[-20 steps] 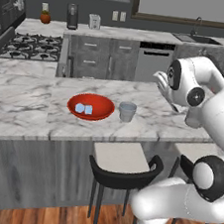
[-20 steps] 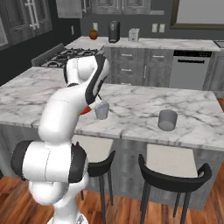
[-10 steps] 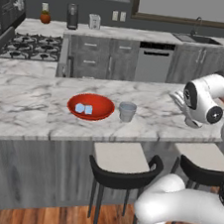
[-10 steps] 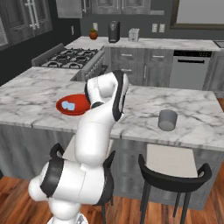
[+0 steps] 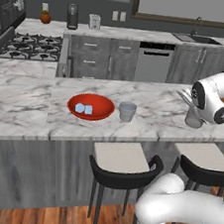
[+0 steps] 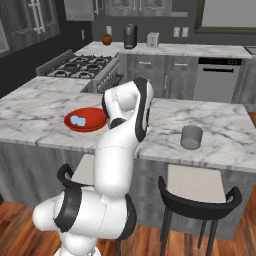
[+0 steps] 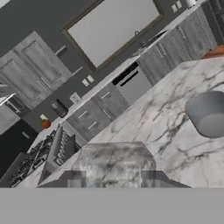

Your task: There are four ice cubes in the ice bowl. Place two ice cubes in each glass of water.

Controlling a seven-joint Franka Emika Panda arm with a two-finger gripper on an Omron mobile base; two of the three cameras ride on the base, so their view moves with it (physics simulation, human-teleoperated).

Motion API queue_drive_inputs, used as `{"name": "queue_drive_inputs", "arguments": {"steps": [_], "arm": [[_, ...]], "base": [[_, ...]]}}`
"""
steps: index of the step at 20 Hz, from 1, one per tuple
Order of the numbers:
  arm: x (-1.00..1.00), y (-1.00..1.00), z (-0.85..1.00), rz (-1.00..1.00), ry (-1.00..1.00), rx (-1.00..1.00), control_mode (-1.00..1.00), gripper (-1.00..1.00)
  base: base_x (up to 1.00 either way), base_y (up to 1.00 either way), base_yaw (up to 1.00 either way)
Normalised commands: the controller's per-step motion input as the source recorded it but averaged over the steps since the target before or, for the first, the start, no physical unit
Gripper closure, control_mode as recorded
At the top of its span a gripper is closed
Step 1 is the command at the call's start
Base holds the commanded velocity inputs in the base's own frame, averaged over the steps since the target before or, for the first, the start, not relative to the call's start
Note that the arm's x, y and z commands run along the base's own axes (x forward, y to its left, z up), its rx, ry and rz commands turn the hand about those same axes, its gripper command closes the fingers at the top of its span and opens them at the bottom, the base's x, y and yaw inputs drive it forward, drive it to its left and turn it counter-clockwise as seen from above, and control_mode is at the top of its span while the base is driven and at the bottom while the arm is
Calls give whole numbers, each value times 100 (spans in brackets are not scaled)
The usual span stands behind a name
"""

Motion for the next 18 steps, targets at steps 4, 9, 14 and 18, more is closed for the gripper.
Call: {"name": "queue_drive_inputs", "arguments": {"steps": [4, 9, 14, 18], "arm": [[0, -33, 74, 0, 0, 4, -100, 100], [-10, -37, 37, 4, -13, 1, -100, 100], [-10, -53, 19, 6, -1, 0, -100, 100], [-1, -61, 21, 0, 27, 0, -100, 100]], "base": [[0, 0, 0], [0, 0, 0], [0, 0, 0], [0, 0, 0]]}}
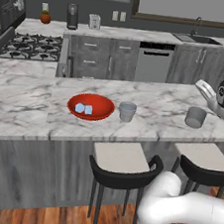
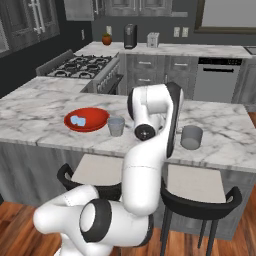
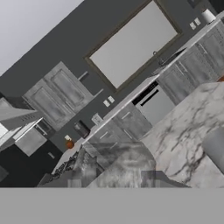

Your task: There are four ice cubes in the ice bowl. Place two ice cubes in each glass of water.

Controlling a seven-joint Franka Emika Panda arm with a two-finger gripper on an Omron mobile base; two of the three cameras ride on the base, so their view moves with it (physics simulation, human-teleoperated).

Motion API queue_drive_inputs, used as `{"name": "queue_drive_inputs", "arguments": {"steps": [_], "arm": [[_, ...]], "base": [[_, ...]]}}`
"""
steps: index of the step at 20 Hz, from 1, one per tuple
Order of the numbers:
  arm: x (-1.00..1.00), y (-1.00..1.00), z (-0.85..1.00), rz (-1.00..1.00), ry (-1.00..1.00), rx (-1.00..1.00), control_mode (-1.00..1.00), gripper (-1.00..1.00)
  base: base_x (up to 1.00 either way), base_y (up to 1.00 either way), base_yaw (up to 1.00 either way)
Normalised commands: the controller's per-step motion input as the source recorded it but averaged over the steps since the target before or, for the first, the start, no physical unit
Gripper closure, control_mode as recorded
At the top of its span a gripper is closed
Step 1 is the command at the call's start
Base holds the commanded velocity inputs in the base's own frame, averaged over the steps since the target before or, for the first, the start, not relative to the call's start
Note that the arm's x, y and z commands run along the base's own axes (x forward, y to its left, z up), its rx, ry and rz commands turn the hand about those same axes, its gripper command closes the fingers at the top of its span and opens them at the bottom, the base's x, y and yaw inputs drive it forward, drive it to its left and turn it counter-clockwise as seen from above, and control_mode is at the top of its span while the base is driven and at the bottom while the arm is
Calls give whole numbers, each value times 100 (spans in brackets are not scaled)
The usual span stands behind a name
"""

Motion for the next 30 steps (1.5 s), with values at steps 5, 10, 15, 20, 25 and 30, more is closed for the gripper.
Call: {"name": "queue_drive_inputs", "arguments": {"steps": [5, 10, 15, 20, 25, 30], "arm": [[0, -71, 25, 0, 29, 0, -100, 100], [0, -71, 16, 0, 37, 0, -100, 100], [12, -76, 7, 0, 41, -3, -100, 100], [25, -76, 17, 0, 43, -1, -100, 100], [25, -51, 38, -7, 35, -2, -100, 100], [18, -35, 54, -10, 32, -8, -100, 100]], "base": [[0, 0, 0], [0, 0, 0], [0, 0, 0], [0, 0, 0], [0, 0, 0], [0, 0, 0]]}}
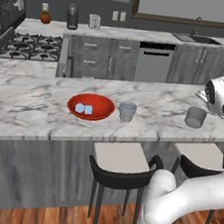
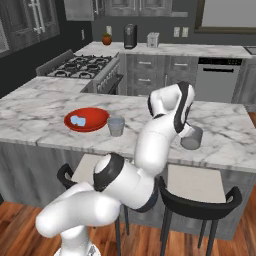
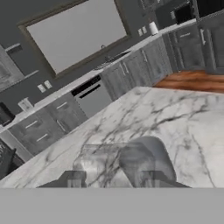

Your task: There are four ice cubes in the ice bowl. Place two ice cubes in each glass of water.

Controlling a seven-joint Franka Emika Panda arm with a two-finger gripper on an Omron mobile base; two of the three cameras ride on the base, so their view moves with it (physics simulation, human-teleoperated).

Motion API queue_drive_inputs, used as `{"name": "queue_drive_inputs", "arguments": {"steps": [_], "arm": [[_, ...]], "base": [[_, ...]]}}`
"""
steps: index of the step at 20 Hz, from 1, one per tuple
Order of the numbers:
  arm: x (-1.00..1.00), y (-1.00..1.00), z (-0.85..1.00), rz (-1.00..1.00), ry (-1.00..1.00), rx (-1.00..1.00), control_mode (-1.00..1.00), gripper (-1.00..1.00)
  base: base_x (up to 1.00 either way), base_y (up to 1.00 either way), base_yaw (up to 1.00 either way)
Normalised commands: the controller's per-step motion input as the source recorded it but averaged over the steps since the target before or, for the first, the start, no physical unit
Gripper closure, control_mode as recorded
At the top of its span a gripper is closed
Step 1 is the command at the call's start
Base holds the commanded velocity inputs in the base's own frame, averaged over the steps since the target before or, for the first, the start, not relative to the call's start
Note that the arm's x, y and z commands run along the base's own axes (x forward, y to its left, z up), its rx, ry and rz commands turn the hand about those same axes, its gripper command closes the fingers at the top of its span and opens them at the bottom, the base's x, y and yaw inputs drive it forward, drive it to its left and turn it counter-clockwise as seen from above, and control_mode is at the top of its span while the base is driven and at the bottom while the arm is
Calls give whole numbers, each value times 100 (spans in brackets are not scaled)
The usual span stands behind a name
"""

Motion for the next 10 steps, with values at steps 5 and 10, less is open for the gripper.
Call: {"name": "queue_drive_inputs", "arguments": {"steps": [5, 10], "arm": [[3, -11, 23, -1, 52, -24, -100, 100], [0, -4, 14, 0, 54, -27, -100, 100]], "base": [[0, 0, 0], [0, 0, 0]]}}
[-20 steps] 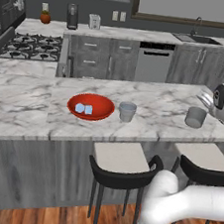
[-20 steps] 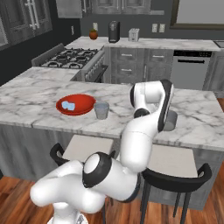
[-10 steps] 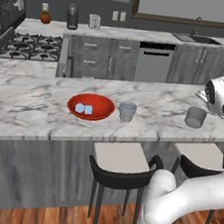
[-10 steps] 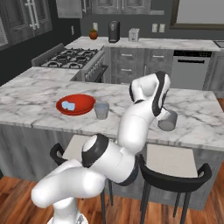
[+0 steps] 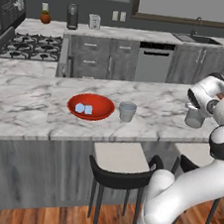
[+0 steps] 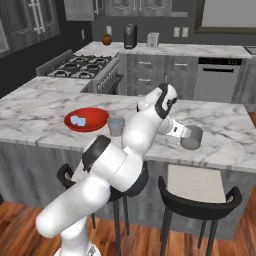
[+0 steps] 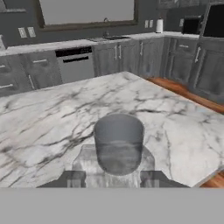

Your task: There are four ice cubes in the ice bowl. Place two ice cubes in each glass of water.

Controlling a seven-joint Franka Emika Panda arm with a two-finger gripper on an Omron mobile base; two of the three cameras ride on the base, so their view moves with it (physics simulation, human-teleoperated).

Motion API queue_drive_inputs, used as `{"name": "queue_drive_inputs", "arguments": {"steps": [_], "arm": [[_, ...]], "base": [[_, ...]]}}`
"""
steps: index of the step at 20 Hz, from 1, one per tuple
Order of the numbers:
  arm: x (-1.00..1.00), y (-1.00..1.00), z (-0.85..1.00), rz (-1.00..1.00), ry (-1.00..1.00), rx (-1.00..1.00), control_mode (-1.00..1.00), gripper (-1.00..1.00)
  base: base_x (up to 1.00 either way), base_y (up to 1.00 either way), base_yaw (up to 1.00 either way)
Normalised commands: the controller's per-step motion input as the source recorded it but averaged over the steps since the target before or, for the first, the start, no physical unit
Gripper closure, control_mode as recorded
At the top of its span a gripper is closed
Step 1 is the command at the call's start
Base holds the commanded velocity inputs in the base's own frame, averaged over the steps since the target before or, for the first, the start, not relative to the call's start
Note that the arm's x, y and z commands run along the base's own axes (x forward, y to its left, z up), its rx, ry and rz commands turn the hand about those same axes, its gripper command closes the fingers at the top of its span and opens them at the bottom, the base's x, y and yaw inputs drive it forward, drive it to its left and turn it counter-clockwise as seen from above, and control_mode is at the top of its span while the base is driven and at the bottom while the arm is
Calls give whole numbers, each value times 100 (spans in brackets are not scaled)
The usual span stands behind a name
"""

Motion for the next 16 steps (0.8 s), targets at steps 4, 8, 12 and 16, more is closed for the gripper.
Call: {"name": "queue_drive_inputs", "arguments": {"steps": [4, 8, 12, 16], "arm": [[0, -22, 60, 0, 33, -10, -100, 100], [0, -27, 67, 0, 26, 0, -100, 100], [0, -28, 64, 0, 31, 0, -100, 100], [16, -29, 73, -1, 30, 0, -100, 100]], "base": [[0, 0, 0], [0, 0, 0], [0, 0, 0], [0, 0, 0]]}}
